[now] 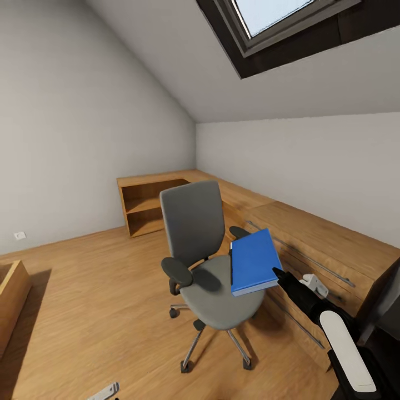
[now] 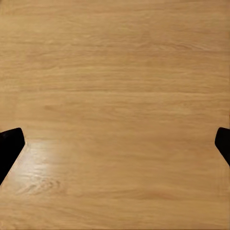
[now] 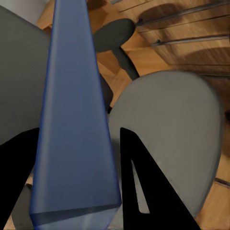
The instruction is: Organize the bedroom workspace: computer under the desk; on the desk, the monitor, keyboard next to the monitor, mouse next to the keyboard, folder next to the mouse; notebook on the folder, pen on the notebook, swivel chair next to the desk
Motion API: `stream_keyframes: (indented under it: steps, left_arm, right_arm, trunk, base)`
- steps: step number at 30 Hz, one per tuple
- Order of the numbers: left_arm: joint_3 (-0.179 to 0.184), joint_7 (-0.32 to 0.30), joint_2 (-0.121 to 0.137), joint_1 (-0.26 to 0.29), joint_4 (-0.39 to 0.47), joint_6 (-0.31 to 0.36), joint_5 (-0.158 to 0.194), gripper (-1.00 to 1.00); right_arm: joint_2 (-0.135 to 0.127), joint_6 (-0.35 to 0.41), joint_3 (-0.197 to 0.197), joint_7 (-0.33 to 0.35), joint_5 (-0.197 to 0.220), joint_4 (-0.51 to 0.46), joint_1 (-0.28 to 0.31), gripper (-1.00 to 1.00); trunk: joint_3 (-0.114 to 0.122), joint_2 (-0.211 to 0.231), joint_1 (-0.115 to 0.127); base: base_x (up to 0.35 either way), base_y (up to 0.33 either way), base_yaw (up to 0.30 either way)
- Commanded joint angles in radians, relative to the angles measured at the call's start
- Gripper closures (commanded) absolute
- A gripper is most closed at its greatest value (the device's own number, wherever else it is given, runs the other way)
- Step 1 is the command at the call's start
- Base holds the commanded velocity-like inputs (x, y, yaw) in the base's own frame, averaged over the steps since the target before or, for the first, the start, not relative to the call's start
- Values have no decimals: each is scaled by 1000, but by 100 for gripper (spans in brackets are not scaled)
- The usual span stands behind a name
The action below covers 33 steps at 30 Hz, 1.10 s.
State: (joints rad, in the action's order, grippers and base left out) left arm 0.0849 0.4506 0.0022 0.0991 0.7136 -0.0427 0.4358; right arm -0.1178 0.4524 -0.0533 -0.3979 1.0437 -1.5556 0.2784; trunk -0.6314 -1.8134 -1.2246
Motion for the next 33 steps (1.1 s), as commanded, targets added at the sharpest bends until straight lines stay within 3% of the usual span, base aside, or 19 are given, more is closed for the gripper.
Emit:
stream_keyframes:
  steps: [1,8,16,30,33]
  left_arm:
    - [6,3,1,1,-1,-5,10,-100]
    - [7,-2,1,1,-21,-5,9,-100]
    - [7,-3,-1,1,-25,-5,9,-100]
    - [7,-3,0,1,-27,-6,12,-100]
    - [8,-3,-2,1,-76,-6,10,-100]
  right_arm:
    - [0,3,0,-9,9,-2,1,100]
    - [0,3,-1,-9,9,-2,1,100]
    - [0,2,-2,-7,9,8,1,100]
    - [0,2,0,-7,9,12,1,100]
    - [0,2,-1,-7,9,11,1,100]
  trunk:
    - [-1,-1,0]
    - [-1,-1,0]
    - [-1,-1,0]
    - [43,97,54]
    - [52,118,65]
  base:
    - [-85,308,0]
    - [-124,285,-21]
    - [-45,59,-209]
    - [-2,2,-68]
    - [0,0,0]
